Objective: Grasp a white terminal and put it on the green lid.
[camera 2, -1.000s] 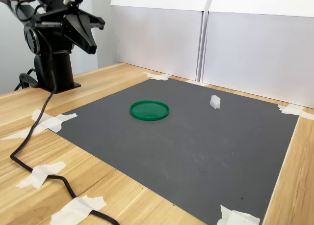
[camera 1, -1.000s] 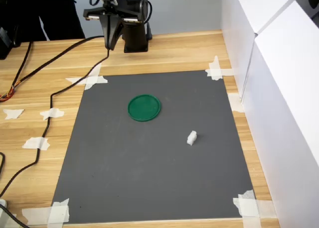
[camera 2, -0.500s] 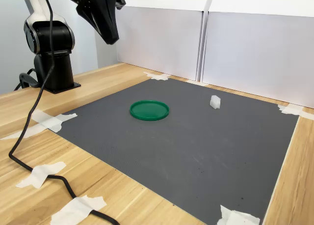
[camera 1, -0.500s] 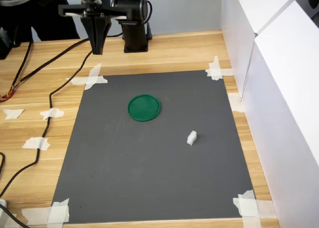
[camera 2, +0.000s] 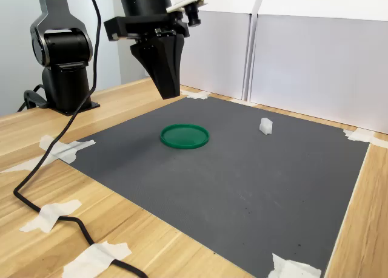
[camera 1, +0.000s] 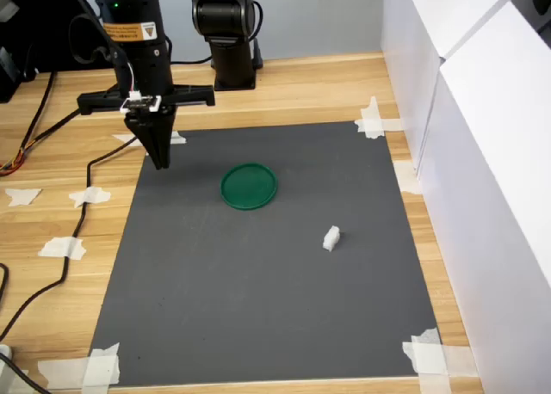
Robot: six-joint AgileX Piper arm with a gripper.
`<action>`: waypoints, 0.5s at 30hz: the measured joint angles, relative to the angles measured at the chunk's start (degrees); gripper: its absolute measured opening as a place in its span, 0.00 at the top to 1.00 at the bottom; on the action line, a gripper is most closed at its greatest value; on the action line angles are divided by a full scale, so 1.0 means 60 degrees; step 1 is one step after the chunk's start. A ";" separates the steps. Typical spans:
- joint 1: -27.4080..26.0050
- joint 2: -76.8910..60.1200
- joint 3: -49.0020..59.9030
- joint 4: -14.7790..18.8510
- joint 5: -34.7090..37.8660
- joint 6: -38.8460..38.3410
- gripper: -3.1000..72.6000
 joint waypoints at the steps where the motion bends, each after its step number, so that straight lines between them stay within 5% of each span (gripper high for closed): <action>1: 0.0000 0.0111 -0.0145 0.0099 0.0147 -0.0116 0.98; 6: 0.0245 0.0337 -0.0674 0.0677 0.0780 -0.0782 0.98; 15: 0.2213 0.0345 -0.1175 0.0859 0.1604 -0.0525 0.98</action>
